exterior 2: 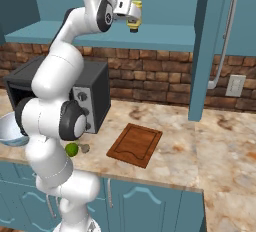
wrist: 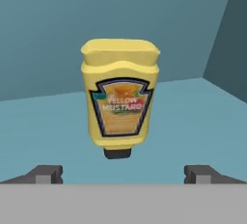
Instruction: Open the cabinet. Place the bowl and condiment on the counter. Then place the lime and garlic on the cutting board.
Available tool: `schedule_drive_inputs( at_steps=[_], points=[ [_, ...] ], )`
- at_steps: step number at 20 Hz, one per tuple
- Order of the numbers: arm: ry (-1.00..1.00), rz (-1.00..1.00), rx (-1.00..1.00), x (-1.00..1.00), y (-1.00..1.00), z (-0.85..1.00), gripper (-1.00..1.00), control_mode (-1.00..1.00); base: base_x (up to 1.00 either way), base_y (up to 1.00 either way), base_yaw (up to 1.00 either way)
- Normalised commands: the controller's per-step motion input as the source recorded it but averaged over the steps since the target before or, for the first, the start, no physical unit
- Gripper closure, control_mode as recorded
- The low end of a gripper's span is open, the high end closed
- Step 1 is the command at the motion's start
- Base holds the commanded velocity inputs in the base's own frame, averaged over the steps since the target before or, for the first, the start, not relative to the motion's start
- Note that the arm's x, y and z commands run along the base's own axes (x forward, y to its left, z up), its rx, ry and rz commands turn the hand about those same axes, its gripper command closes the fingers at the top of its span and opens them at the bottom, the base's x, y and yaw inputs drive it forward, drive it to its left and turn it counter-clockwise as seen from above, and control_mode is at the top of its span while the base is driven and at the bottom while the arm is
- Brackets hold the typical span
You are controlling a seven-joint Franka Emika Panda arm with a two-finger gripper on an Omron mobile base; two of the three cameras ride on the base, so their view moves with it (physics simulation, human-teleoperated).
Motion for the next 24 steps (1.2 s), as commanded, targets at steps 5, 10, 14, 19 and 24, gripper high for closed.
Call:
schedule_drive_inputs(
  at_steps=[5,10,14,19,24],
  points=[
    [-0.01,0.00,0.00,0.40,-0.06,0.00,-1.00,-1.00,0.00,0.00,0.00],
    [0.00,0.00,0.01,0.25,-0.17,0.00,-1.00,-1.00,0.00,0.00,0.00],
    [0.00,0.00,0.02,0.15,-0.20,0.00,-1.00,-1.00,0.00,0.00,0.00],
    [0.00,0.00,0.00,0.25,-0.05,-0.04,-1.00,-1.00,0.00,0.00,0.00],
    [0.00,0.02,0.00,0.23,0.00,-0.13,-1.00,-1.00,0.00,0.00,0.00]
  ],
)
